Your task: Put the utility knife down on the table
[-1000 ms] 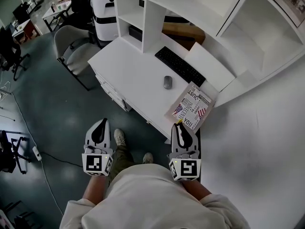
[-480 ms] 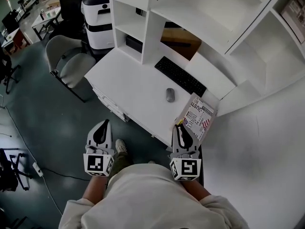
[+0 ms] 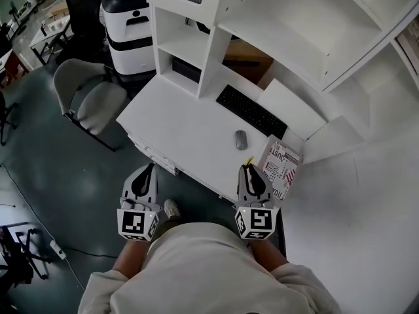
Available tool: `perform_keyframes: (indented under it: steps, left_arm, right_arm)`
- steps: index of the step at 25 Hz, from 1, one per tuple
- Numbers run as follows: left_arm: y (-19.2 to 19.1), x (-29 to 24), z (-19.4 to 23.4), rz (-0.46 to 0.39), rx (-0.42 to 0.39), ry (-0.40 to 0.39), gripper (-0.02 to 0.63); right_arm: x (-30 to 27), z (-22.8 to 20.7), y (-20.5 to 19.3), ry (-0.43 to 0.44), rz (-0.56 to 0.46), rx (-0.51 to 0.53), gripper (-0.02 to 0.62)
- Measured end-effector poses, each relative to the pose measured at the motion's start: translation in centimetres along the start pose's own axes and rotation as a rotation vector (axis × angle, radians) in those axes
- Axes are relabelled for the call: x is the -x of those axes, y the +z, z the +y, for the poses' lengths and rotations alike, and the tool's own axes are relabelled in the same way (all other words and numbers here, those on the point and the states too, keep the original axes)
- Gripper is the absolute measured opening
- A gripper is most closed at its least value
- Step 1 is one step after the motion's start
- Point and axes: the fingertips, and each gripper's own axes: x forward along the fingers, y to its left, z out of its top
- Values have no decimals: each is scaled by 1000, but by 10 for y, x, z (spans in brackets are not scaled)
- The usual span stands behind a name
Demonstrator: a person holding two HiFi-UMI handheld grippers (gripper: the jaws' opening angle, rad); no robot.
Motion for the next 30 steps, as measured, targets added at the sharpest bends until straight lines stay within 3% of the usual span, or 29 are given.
perform_keyframes:
  steps: [8,19,30]
  left_arm:
    - [2,-26,32,9,15,1,0]
    - [15,-68,27,11,-2,72,0]
    - [16,-82,29,31,-17,132,0]
  right_arm:
    - [-45,2,-3,-12,51,1,71]
    - [-103,-30,-18,52,84,3,70]
    - [-157,-35,-87,122,247,-28,71]
